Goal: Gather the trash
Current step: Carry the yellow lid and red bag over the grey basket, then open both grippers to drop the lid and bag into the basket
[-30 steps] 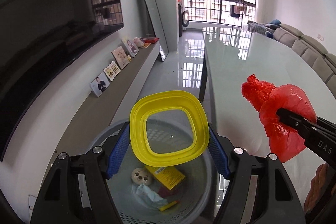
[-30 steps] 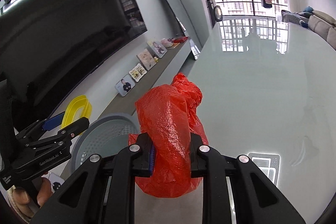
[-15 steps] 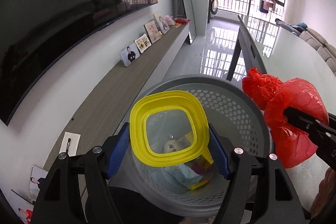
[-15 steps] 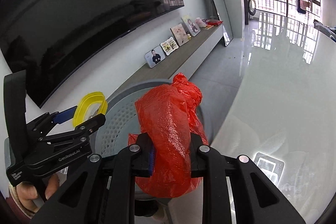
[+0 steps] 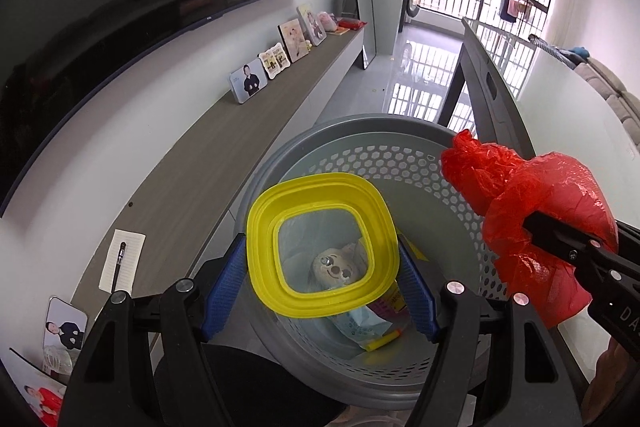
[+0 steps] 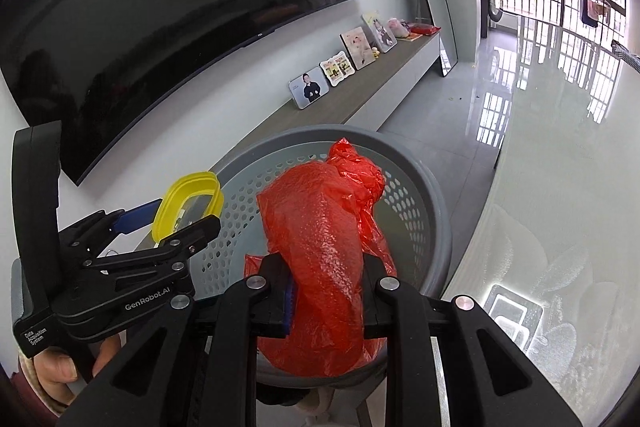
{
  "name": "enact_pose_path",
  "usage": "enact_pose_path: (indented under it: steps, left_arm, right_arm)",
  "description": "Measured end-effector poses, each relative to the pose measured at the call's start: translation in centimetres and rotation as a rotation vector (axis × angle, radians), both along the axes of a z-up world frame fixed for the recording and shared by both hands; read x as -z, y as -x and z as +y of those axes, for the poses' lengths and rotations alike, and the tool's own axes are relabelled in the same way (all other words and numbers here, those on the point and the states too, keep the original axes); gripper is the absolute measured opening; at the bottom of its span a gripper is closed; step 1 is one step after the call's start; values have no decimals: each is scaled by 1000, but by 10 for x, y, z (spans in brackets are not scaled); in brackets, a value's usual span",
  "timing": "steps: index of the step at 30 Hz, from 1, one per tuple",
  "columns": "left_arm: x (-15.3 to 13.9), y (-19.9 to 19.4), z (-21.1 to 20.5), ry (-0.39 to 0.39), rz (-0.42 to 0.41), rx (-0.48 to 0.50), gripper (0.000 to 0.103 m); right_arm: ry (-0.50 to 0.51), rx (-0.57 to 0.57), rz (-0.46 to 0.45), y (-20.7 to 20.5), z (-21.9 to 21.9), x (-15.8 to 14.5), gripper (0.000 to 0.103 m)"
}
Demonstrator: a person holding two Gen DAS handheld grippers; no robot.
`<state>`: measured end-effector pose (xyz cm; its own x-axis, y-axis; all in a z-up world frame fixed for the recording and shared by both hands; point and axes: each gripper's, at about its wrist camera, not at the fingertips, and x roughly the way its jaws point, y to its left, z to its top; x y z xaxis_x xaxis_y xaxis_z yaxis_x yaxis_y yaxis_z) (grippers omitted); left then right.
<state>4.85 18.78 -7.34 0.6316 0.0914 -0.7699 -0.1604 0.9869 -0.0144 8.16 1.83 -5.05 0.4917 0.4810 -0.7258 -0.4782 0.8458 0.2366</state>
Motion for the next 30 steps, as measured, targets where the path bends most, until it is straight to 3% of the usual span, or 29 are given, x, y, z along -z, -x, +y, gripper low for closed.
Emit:
enact_pose_path:
  steps: [24, 30]
  left_arm:
    - [8, -18, -3, 12, 27, 17, 72]
    - [7, -19, -4, 9, 25, 11, 76]
  right_arm:
    - [-5, 27, 30, -7, -1, 12, 21]
    - [-18, 39, 32, -9, -5, 12, 32]
